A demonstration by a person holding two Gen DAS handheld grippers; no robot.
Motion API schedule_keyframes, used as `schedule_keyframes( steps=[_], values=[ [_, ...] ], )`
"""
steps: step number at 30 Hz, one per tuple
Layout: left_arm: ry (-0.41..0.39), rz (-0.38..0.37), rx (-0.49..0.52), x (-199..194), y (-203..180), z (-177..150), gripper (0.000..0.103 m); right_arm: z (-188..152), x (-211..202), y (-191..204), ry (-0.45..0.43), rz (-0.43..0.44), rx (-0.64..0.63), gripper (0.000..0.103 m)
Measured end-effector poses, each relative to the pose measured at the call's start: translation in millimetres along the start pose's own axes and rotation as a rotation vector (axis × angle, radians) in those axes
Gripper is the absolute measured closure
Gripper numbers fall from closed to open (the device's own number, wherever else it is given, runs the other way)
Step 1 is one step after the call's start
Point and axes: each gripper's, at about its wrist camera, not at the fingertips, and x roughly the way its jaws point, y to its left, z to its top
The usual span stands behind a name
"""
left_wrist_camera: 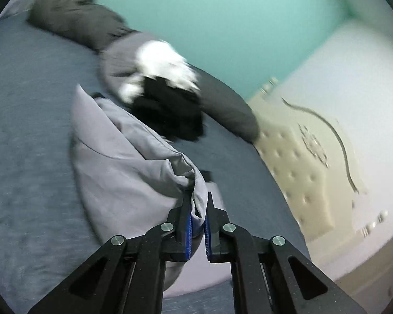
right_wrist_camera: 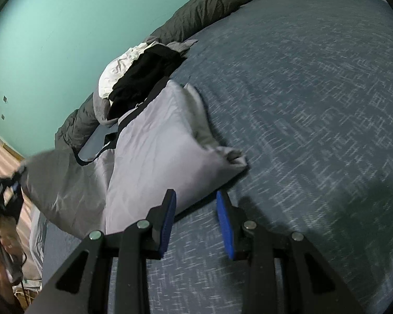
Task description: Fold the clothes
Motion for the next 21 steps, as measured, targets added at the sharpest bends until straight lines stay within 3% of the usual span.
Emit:
schedule_keyframes(
  steps=[5,7,11,13,16,18,21],
  values=[
    [0.132,-0.035,0.142,81.3,-69.0,-25.8,0.096,3.5,-3.3,-10.9,0.004,-0.004,0.027,0.071],
    [0.227,-0.029,0.196,120.7,-85.7,-52.3,0.096,4.9,-4.7,-15.2,0.005,-0.005,0.038,0.071],
    [0.426,0.020,0.331,188.6,-107.4,-106.9,0.095,7.6,-7.5,-21.0,0.004,0.001,0.052,0.071],
    [0.481,0.045,0.372,201.7,-113.2,-124.0,0.094,8.6,-8.1,-22.1,0.003,0.006,0.057,0.071],
    [0.458,0.024,0.342,191.7,-115.9,-116.5,0.075,9.5,-7.3,-24.4,0.007,0.005,0.069,0.071],
    [0.410,0.042,0.336,176.5,-115.9,-101.0,0.050,9.9,-8.1,-23.7,0.003,0.006,0.071,0.071],
    [0.351,0.126,0.350,151.9,-108.8,-84.0,0.049,11.4,-10.2,-18.3,-0.011,0.017,0.064,0.071]
  ],
)
